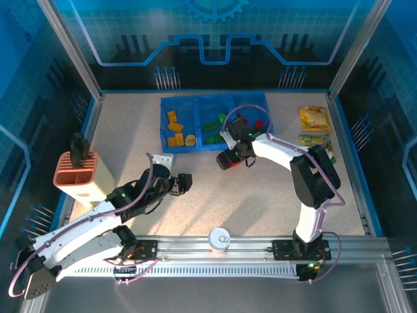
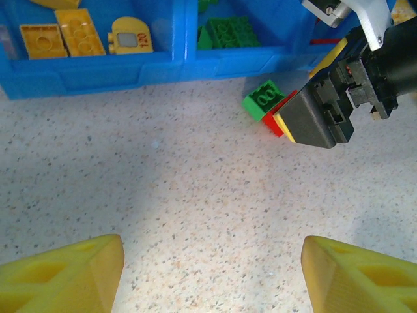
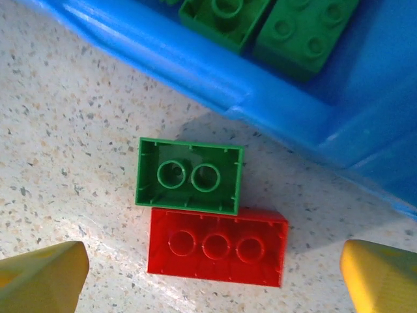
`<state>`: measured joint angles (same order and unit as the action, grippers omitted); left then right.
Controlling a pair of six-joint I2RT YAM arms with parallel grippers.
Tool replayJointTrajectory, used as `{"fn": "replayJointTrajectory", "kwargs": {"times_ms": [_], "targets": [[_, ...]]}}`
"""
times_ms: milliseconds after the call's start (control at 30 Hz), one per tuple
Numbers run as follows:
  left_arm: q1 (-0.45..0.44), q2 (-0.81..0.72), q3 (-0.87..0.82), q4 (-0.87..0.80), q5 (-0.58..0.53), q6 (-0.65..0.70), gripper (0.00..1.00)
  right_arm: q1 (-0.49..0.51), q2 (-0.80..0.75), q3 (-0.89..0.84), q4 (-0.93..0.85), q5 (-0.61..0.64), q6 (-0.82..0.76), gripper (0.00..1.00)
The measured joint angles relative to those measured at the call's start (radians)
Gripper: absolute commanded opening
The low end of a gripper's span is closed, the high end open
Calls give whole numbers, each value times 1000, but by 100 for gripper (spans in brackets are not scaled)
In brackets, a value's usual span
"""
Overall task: Sort the legos into containers by color
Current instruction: Pick up the lego from the center of the table, then place the lego in the container.
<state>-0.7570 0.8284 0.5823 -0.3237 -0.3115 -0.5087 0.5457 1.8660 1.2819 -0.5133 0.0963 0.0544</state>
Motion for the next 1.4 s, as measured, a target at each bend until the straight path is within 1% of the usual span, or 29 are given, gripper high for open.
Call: {"fn": "replayJointTrajectory", "kwargs": {"times_ms": [267,367,433,500,600,633,767,833,967,1033,1100,1167,1233,1300,1400], "targets": [[0,-49,-17,-44,-21,-14,73,11,87,51,-33,66,5,96],[0,-56,-17,-50,-27,-14,73,11,105,56,-37,79,8,93],[0,-58,-18,-50,-32,-14,73,11,116,58,-40,79,13,87],[0,-58,-19,-51,-34,-14,73,15,120,58,-41,76,16,80],[0,-58,-19,-57,-37,-14,73,26,120,59,-41,75,19,63],[0,-58,-19,-59,-39,-14,73,30,119,59,-41,76,24,58],[0,-58,-21,-69,-50,-14,73,46,96,49,-50,87,47,49],[0,-61,-22,-72,-54,-14,73,55,50,20,-56,101,62,48],[0,-85,-29,-84,-63,-14,73,51,-99,-33,-93,138,92,48],[0,-99,-36,-88,-64,-14,73,31,-167,-34,-100,144,103,48],[0,-113,-47,-92,-63,-16,73,-17,-213,-25,-101,140,114,48],[0,-124,-57,-92,-63,-18,72,-75,-216,5,-107,127,122,48],[0,-135,-64,-95,-61,-22,72,-136,-184,56,-111,100,132,49],[0,-150,-69,-101,-59,-32,72,-188,-117,135,-117,71,149,50],[-2,-189,-69,-128,-59,-43,72,-227,-14,230,-115,45,173,53]]}}
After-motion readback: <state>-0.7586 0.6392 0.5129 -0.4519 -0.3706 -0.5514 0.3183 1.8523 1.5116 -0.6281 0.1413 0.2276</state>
